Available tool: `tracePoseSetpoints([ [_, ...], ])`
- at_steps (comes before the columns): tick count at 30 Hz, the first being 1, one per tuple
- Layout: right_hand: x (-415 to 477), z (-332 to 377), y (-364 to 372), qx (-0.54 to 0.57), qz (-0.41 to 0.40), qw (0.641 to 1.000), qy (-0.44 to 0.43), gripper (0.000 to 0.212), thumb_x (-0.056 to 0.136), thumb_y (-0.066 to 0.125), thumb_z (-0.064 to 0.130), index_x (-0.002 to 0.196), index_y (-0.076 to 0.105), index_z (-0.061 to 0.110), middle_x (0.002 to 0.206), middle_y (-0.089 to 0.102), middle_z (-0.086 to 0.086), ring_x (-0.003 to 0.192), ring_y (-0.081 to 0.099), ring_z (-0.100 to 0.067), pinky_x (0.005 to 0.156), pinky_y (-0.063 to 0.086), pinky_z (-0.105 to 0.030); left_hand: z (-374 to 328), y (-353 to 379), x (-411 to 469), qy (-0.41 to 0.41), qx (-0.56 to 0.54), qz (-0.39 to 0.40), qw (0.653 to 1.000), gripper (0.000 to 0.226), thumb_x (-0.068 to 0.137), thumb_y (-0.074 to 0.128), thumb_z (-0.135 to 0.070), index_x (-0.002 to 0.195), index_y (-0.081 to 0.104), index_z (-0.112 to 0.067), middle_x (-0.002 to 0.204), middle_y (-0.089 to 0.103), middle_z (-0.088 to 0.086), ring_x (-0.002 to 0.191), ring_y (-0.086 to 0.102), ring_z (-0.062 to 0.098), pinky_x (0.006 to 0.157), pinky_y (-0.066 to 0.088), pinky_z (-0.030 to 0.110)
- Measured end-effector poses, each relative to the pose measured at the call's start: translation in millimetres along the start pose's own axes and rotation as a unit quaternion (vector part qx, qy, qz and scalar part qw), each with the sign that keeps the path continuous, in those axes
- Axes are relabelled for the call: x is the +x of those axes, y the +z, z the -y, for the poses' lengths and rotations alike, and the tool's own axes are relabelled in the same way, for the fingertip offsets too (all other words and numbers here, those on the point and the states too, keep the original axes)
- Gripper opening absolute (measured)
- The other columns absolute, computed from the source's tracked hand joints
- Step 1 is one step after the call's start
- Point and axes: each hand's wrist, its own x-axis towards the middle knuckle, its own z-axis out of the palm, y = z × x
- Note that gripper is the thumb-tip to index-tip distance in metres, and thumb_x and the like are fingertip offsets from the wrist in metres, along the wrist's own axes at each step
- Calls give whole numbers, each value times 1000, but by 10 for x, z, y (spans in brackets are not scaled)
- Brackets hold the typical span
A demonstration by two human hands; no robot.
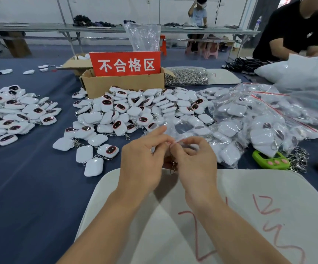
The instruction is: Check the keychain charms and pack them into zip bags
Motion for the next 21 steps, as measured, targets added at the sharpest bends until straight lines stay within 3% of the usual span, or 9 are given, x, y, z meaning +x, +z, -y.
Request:
tracePoseSetpoints([
  [3, 60, 17, -32, 5, 47, 998, 30, 24, 84, 73, 16, 102, 62, 25, 74, 77, -8, 64, 74, -25, 55, 57, -34, 41, -3, -7, 34, 3, -21, 999, 36, 91, 71, -3, 89, 81, -37, 110, 68, -34, 113, 60, -17, 97, 40, 3],
  [6, 89, 34, -53, -67, 67, 995, 8, 10, 78, 70, 25, 79, 74, 15, 67, 75, -8, 55, 70, -24, 53, 57, -35, 61, 0, -33, 85, 24, -16, 996, 24, 92, 69, -9, 99, 82, -28, 103, 66, -42, 107, 60, -21, 96, 39, 0],
  [9, 97, 32, -83, -123, 13, 992, -30, 18, 75, 66, 26, 74, 69, 8, 61, 73, -5, 53, 72, -23, 60, 63, -48, 56, 18, -68, 110, 27, 4, 994, 30, 90, 65, -8, 103, 81, -29, 114, 72, -27, 109, 60, -19, 95, 44, 4],
  [10, 98, 24, -86, -115, 6, 993, -25, 16, 75, 65, 24, 76, 69, 8, 63, 74, -4, 56, 73, -23, 65, 63, -50, 49, 30, -77, 101, 8, 13, 995, 35, 88, 67, -1, 104, 82, -29, 118, 72, -23, 112, 61, -16, 94, 47, 7],
  [12, 103, 12, -85, -102, 12, 995, -6, 17, 75, 67, 25, 87, 70, 13, 73, 77, -2, 69, 76, -22, 77, 63, -52, 28, 50, -87, 75, -16, 22, 997, 52, 85, 69, 9, 107, 80, -37, 120, 68, -34, 116, 61, -13, 94, 53, 16],
  [14, 120, -7, -76, -86, 56, 995, 10, 32, 73, 65, 19, 105, 70, 20, 87, 79, 2, 87, 77, -22, 89, 60, -52, 2, 48, -73, 41, 2, 30, 999, 66, 86, 67, 11, 110, 72, -51, 122, 60, -45, 118, 60, -13, 99, 53, 26],
  [16, 112, -19, -64, -52, 110, 992, 21, 54, 78, 60, 4, 125, 63, 29, 99, 80, 6, 96, 76, -17, 94, 59, -48, 1, 21, -40, 9, 40, 11, 999, 72, 84, 66, 12, 107, 69, -57, 123, 60, -42, 115, 55, -21, 102, 50, 26],
  [18, 100, -25, -64, -60, 116, 991, -2, 57, 82, 62, 0, 129, 60, 31, 98, 80, 9, 91, 77, -12, 90, 60, -39, 25, -4, -2, -6, 43, -17, 999, 72, 81, 66, 11, 98, 68, -59, 117, 67, -35, 111, 55, -25, 101, 49, 21],
  [21, 69, 16, -61, -114, 61, 991, -33, 35, 82, 76, 11, 114, 68, 24, 77, 79, 6, 71, 76, -18, 78, 62, -38, 9, -27, 31, 0, 4, -40, 999, 62, 80, 67, 6, 87, 73, -56, 100, 67, -41, 102, 63, -18, 90, 50, 8],
])
